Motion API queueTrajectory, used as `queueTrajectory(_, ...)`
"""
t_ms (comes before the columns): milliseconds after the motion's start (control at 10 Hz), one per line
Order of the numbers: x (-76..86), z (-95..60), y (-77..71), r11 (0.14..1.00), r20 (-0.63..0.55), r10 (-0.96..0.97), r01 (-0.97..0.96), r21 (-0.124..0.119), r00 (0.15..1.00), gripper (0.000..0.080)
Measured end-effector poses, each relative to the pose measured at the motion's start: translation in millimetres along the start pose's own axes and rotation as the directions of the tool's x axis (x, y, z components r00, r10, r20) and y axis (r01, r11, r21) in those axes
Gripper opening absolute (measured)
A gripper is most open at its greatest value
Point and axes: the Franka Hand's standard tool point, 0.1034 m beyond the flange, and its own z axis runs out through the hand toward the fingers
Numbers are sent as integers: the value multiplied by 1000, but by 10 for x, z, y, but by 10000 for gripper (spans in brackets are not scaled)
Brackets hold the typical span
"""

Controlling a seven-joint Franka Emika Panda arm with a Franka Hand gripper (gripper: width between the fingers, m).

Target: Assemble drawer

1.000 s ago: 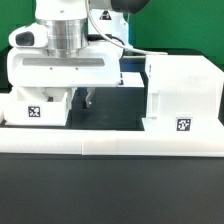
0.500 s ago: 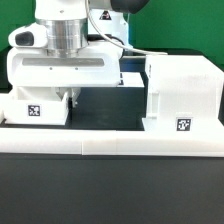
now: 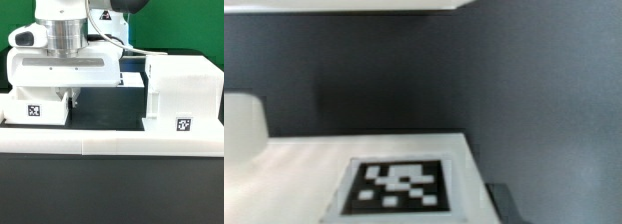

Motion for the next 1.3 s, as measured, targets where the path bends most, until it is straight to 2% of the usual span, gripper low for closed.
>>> queueTrajectory(100, 6, -9, -18, 1000, 3, -16, 16, 1, 1000, 41)
queueTrajectory(400, 55, -206, -224, 993, 2, -114, 114, 10, 994, 41)
queueTrajectory(500, 28, -249, -240, 993, -2, -114, 115, 13, 993, 41)
queueTrajectory(800, 7, -210, -206, 978, 5, -211, 211, 11, 978, 41)
queueTrajectory(900, -11, -161, -166, 936, 8, -353, 353, 5, 936, 41)
queueTrajectory(1100, 2, -145, -305, 834, 25, -552, 552, -4, 833, 41)
queueTrajectory(1300, 4, -142, -350, 767, 32, -642, 642, -3, 766, 42)
